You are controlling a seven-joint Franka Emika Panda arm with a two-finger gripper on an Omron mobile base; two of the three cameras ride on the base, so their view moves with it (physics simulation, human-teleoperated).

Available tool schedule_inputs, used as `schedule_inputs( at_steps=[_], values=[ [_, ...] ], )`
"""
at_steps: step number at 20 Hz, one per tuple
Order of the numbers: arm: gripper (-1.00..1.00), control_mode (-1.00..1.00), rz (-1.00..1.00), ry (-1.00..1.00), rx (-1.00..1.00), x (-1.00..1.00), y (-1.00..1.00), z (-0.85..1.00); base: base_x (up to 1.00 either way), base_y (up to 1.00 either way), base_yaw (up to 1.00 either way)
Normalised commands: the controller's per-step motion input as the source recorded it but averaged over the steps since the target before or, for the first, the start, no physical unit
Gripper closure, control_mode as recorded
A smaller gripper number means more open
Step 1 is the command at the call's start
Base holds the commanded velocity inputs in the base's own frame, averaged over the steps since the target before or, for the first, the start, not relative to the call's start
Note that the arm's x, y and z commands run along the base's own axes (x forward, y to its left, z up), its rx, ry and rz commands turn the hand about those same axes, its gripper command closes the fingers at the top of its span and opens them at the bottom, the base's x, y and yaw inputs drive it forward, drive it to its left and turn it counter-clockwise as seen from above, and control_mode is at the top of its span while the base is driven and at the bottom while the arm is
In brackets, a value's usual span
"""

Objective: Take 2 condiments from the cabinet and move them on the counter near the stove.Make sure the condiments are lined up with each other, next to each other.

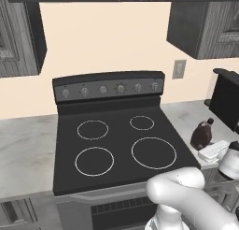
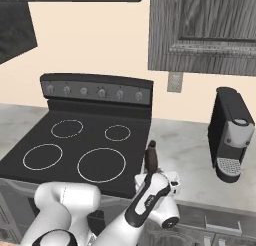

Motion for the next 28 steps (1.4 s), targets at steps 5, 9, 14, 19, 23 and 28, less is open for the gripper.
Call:
schedule_inputs(
  at_steps=[5,9,14,19,23,28],
  values=[
    [1.00,-1.00,0.00,0.05,0.00,0.01,0.00,0.00,0.00,0.00,0.00],
    [-1.00,-1.00,0.00,0.11,0.00,0.02,0.00,0.00,0.00,0.00,0.00],
    [-1.00,-1.00,0.00,0.03,0.00,0.00,0.00,-0.06,0.00,0.00,0.00],
    [-1.00,-1.00,0.00,0.00,0.00,0.00,0.00,-0.03,0.00,0.00,0.00],
    [-1.00,-1.00,0.00,0.00,0.00,0.00,0.04,0.00,0.00,0.00,0.00],
    [-1.00,-1.00,0.00,0.00,0.00,0.00,0.00,0.13,0.00,0.00,0.00]
  ],
)
